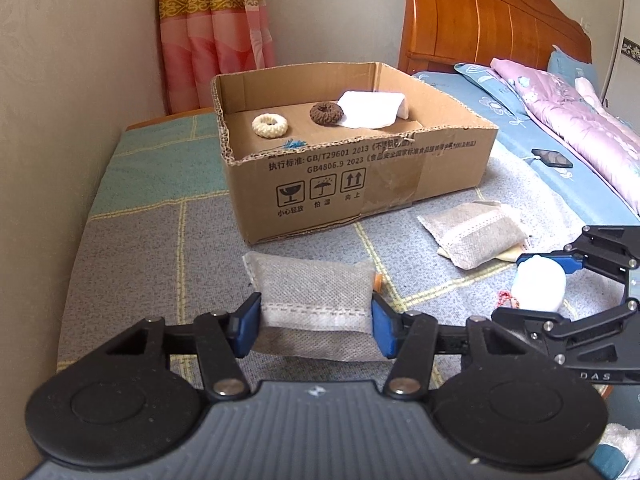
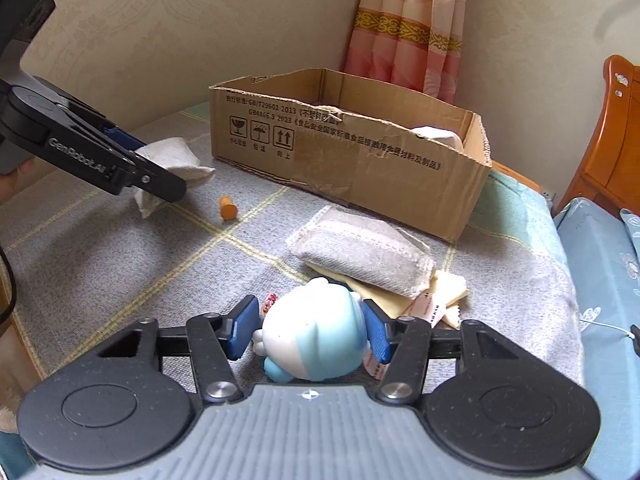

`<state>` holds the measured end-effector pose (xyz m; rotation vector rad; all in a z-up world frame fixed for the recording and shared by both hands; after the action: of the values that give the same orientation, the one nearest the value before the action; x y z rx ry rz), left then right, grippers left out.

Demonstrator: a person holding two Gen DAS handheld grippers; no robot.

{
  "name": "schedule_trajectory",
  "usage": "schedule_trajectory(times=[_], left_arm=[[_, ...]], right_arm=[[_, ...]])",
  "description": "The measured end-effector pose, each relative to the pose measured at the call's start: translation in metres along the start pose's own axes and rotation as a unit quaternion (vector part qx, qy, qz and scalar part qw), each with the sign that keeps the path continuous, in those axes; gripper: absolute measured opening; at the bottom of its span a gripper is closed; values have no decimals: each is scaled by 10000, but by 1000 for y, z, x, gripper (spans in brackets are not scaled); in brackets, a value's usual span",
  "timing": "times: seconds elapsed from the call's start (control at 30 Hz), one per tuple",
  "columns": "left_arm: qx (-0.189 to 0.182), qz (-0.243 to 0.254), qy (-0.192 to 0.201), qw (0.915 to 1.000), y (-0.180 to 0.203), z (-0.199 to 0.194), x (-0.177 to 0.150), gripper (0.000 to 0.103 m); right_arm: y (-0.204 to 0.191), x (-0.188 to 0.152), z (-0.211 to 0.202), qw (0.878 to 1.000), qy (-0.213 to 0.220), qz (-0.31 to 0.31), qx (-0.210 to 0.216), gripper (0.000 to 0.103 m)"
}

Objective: Organize soft objects
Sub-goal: 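Carry the grey sachet into the box with the left gripper while the right drops the toy in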

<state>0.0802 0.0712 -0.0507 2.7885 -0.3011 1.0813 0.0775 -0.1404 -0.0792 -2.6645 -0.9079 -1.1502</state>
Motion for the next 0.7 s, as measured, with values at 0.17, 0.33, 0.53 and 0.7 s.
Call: schedule_trajectory(times=[0.17, 0.33, 0.53, 0.7], left_arm=[[-14, 59, 0, 10000, 2, -8, 3, 55], [-41, 109, -13, 9999, 4, -17, 8, 55], [-93, 181, 24, 9998, 10, -25, 12, 55], [-95, 169, 82, 9998, 13, -29, 17, 55]], right_arm=[[5, 3, -7, 9999, -25, 94, 92, 56], [7, 11, -23, 9997, 117, -10, 207, 56], [16, 22, -38, 9992, 241, 9, 307, 55], [26, 35, -41, 9989, 438, -72, 116, 55]])
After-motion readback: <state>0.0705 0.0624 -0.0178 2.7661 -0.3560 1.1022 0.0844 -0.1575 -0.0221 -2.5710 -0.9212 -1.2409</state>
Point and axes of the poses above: each gripper's, at about its wrist camera, not at the fingertips, and z roughly the way its jaws point, y to its right, x to its top, the point moved 1 cm from there along z, roughly the way its jaws point, and after that the axes turned 2 degrees about -y, right-handed, at the moved point
